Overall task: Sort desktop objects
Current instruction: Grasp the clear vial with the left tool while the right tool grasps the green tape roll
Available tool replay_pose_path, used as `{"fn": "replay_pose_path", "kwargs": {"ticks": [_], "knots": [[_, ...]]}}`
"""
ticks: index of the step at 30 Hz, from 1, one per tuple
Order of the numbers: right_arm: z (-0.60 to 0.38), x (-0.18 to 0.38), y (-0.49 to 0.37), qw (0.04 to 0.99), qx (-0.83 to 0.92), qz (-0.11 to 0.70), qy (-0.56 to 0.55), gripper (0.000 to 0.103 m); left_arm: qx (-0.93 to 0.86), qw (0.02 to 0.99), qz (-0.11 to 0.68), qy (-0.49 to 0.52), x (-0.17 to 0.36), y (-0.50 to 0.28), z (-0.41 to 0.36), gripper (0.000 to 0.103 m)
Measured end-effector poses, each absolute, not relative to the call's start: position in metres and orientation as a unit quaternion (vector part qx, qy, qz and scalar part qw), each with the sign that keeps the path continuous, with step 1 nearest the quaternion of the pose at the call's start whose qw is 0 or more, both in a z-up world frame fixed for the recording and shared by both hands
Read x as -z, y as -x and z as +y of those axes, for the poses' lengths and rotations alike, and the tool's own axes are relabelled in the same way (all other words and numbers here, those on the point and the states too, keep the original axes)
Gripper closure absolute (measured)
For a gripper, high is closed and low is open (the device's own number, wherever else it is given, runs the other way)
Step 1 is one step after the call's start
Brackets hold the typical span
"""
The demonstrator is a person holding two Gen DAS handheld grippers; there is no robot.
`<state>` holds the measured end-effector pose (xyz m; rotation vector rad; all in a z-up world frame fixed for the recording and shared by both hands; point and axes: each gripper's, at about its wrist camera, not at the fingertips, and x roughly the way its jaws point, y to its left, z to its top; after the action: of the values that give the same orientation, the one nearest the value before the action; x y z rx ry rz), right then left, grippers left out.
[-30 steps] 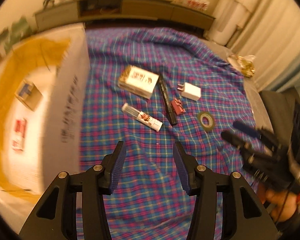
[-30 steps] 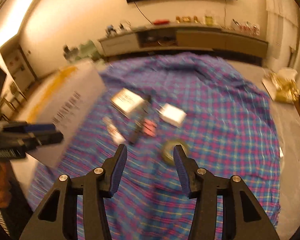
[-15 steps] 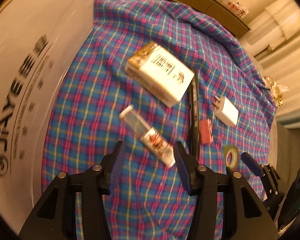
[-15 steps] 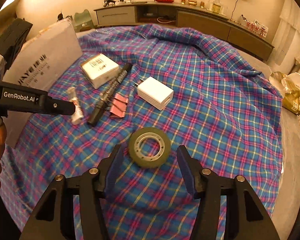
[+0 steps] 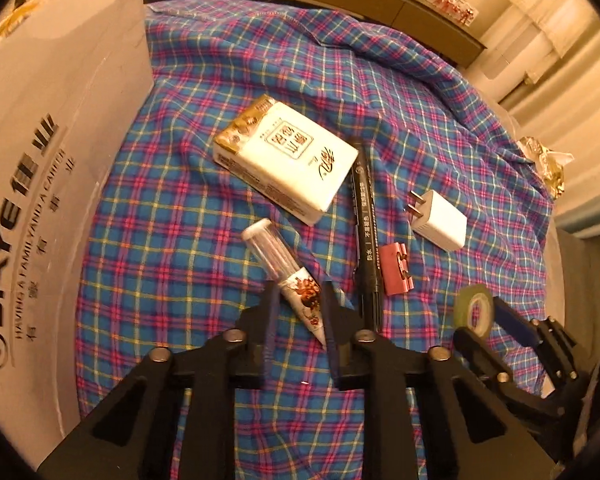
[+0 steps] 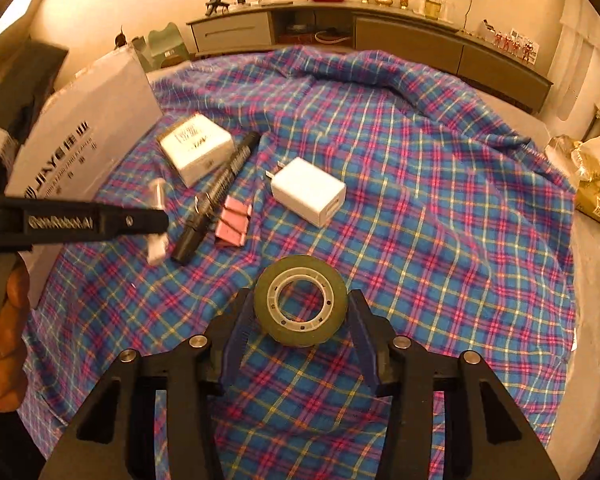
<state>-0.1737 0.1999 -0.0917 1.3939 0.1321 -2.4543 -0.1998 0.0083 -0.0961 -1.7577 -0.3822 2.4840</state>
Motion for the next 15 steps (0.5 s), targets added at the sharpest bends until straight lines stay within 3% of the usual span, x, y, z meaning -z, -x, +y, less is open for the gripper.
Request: {"fn": "replay_pose_path", "kwargs": {"ticks": [6,8,10,13,15], "knots": [[0.209,0.077,0.172,0.157,0.867,0.021,-0.473,0.054,-0.809,0.044,-0.137,0.570,0.091,0.204,0.007,0.089],[0.209,0.075,0.171,0.160,0.867,0.018,-0.472,0.054,-0.802,0.044,-0.145,0.577,0.095,0.207,0.011,0.068],[0.208,0.074,0.170,0.162,0.867,0.020,-0.471,0.054,-0.800,0.038,-0.141,0.582,0.099,0.209,0.017,0.056],[0.210,0.074,0.168,0.164,0.867,0.021,-0.470,0.054,-0.805,0.031,-0.123,0.580,0.103,0.211,0.026,0.055],[0.210,0.073,0.168,0.163,0.867,0.019,-0.470,0.054,-0.810,0.025,-0.115,0.575,0.103,0.211,0.028,0.063]]}}
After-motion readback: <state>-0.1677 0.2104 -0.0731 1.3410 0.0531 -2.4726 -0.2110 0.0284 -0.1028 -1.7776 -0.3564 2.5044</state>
